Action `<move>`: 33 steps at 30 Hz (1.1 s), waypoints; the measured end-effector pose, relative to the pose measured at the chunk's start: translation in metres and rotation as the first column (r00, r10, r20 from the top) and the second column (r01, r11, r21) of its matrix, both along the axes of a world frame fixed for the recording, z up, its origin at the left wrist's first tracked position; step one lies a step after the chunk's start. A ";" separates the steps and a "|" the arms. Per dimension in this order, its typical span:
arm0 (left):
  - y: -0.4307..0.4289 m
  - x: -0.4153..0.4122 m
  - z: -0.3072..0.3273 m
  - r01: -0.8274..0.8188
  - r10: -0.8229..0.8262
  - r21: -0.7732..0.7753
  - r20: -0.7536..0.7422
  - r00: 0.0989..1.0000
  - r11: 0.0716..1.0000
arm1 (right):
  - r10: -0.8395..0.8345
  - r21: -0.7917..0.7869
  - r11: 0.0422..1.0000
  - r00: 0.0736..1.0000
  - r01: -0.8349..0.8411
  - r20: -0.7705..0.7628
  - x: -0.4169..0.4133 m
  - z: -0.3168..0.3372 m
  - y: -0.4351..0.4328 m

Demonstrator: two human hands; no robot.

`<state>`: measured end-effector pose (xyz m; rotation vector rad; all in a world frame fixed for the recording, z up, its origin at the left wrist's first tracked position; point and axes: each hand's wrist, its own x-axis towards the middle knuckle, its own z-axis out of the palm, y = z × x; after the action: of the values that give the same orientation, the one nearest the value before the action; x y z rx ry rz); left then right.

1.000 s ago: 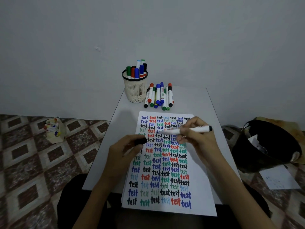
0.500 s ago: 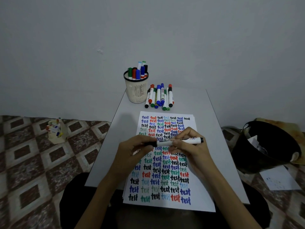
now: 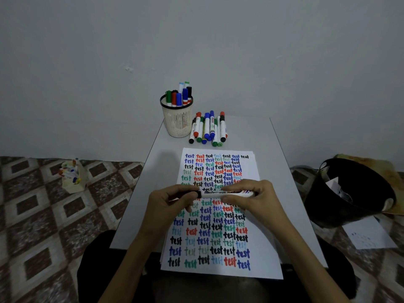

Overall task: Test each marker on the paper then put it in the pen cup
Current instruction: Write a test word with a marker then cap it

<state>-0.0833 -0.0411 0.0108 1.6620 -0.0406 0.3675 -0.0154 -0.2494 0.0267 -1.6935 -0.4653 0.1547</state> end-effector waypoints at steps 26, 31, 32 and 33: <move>0.033 0.020 0.004 -0.136 0.076 0.283 0.213 0.974 0.949 | 0.276 -0.586 0.804 0.806 0.106 0.524 0.030 0.011 0.045; 0.033 0.025 -0.021 -0.173 0.183 0.391 0.011 0.983 0.904 | 0.256 -0.680 0.713 0.839 0.171 0.480 0.073 0.026 0.072; 0.034 0.025 -0.027 -0.147 0.187 0.469 -0.040 0.981 0.871 | 0.184 -0.623 0.763 0.867 0.171 0.464 0.084 0.029 0.078; 0.036 0.026 -0.033 -0.112 0.178 0.574 -0.059 0.982 0.811 | 0.106 -0.541 0.821 0.884 0.180 0.454 0.095 0.032 0.084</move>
<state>-0.0576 -0.0054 -0.0220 2.2908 0.0680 0.4026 0.0797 -0.1658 0.0586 -2.3528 -0.8030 -0.1762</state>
